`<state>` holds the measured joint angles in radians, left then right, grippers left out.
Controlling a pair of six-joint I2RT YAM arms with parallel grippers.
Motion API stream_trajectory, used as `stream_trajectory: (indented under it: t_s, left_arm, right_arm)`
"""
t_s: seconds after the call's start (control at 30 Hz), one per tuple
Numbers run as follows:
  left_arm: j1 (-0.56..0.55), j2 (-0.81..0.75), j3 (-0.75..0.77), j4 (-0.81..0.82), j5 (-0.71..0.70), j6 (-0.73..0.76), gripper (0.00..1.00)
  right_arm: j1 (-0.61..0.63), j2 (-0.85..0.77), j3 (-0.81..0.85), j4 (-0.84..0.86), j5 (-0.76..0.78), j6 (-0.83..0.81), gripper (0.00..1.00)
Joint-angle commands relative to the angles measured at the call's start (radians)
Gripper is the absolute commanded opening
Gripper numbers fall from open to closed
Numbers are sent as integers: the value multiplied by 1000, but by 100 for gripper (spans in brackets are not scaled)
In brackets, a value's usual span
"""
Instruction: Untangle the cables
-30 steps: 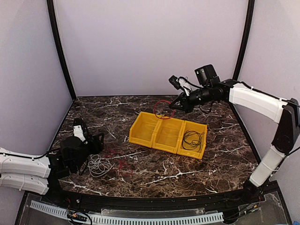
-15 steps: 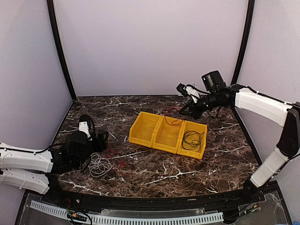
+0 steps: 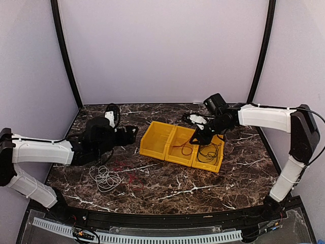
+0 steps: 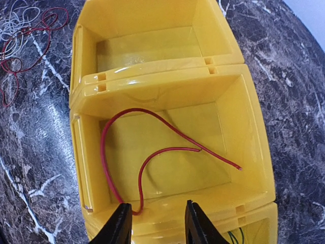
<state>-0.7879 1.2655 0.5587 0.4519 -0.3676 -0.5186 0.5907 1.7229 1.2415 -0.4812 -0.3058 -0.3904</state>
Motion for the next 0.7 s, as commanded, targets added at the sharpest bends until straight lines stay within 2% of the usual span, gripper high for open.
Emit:
stream_trajectory:
  t_s: [0.0, 0.13, 0.2, 0.33, 0.43, 0.5, 0.67]
  left_arm:
    - [27, 171, 262, -161, 193, 50, 90]
    - [33, 283, 388, -233, 223, 57, 90]
    - [37, 323, 414, -232, 228, 53, 91]
    - [54, 381, 468, -281, 119, 5, 95]
    - [78, 433, 500, -261, 198, 8, 95]
    - [83, 483, 562, -303, 239, 19, 95]
    - [84, 570, 655, -418, 233, -5, 95]
  right_arm:
    - [-6, -180, -35, 20, 72, -19, 42]
    - [-49, -336, -128, 39, 67, -26, 45]
    - [-75, -407, -242, 103, 51, -27, 45]
    - [-132, -509, -419, 256, -20, -7, 46]
    - [-138, -518, -436, 244, 19, -42, 46]
    - [-139, -526, -442, 258, 38, -35, 46]
    - [-138, -523, -448, 253, -25, -41, 46]
